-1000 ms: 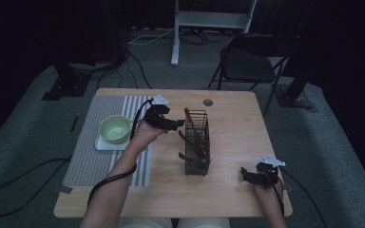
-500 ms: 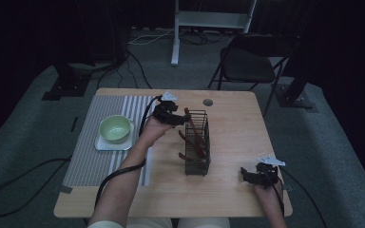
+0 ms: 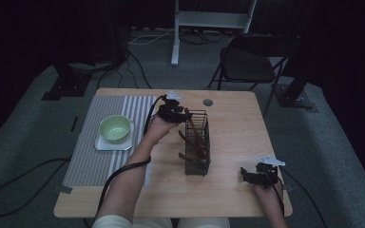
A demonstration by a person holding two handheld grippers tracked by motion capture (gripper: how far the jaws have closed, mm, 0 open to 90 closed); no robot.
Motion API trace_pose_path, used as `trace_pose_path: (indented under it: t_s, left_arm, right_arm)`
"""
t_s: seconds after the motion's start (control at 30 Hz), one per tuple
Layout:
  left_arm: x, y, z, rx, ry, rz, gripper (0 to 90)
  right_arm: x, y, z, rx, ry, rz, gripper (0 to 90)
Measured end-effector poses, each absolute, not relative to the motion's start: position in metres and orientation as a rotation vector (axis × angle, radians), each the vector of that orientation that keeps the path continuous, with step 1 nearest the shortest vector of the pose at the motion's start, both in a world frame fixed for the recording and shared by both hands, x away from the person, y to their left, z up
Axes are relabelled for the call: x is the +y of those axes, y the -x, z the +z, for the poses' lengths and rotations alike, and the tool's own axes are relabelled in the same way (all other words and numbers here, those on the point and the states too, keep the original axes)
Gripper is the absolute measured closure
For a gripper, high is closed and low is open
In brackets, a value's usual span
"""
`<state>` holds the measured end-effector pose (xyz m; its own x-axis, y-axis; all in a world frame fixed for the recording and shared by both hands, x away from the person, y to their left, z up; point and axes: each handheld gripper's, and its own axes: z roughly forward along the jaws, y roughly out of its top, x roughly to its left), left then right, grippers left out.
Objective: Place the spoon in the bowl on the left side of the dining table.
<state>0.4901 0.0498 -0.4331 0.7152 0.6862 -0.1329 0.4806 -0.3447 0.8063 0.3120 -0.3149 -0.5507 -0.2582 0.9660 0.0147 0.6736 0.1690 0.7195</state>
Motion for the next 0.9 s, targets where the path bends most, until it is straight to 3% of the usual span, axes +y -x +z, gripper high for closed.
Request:
trace_pose_path:
  t_s: [0.17, 0.5, 0.8, 0.9]
  left_arm:
    - [0.045, -0.486, -0.434, 0.857, -2.022, 0.287, 65.2]
    - [0.054, -0.481, -0.432, 0.864, -1.954, 0.254, 72.2]
    - [0.058, -0.475, -0.422, 0.806, -1.859, 0.107, 83.1]
    - [0.055, -0.471, -0.415, 0.776, -1.88, 0.12, 83.9]
  right_arm:
    - [-0.315, -0.312, -0.551, 2.001, -1.546, 0.863, 10.5]
    - [-0.315, -0.312, -0.551, 2.001, -1.546, 0.863, 10.5]
    - [-0.315, -0.312, -0.551, 2.001, -1.546, 0.863, 10.5]
    - [-0.315, -0.312, -0.551, 2.001, -1.546, 0.863, 10.5]
